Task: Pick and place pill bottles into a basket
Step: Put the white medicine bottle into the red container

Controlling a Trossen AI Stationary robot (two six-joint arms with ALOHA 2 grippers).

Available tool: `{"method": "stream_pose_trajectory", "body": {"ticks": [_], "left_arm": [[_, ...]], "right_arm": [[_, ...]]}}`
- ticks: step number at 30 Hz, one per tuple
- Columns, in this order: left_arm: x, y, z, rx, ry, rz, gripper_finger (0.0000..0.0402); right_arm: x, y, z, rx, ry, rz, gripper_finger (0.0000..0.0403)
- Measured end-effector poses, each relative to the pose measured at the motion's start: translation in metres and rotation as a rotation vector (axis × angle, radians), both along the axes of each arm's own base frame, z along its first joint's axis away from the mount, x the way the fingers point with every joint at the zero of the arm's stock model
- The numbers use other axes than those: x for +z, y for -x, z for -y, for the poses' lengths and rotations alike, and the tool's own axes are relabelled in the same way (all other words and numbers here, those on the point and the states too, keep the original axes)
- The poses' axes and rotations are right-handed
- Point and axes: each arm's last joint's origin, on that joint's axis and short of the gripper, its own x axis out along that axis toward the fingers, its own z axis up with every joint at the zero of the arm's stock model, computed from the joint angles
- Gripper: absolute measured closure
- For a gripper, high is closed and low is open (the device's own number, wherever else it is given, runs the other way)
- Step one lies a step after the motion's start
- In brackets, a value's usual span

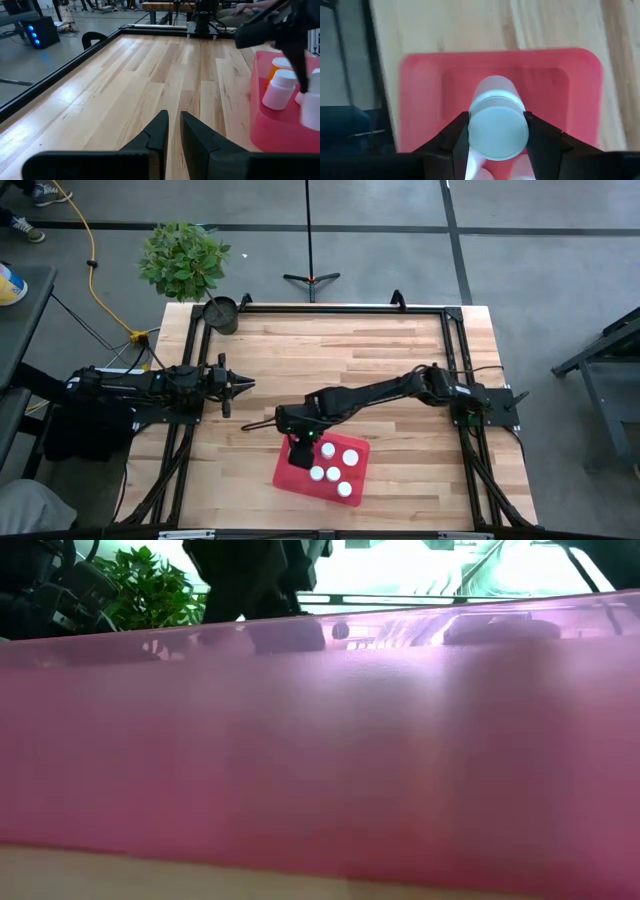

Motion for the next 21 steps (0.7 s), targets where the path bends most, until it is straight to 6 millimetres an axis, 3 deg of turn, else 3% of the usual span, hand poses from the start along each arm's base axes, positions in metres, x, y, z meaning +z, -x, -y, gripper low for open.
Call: {"method": "stream_pose_trajectory", "body": {"ticks": [11,21], "left_arm": [[0.000,0.000,0.000,0.000,0.000,0.000,0.0318],[0.000,0.000,0.000,0.001,0.000,0.000,0.0318]], "right_arm": [[-0.029,-0.005,0.000,-0.015,-0.002,-0.092,0.0255],[-0.032,-0.002,0.001,-0.029,0.034,-0.120,0.0255]]}}
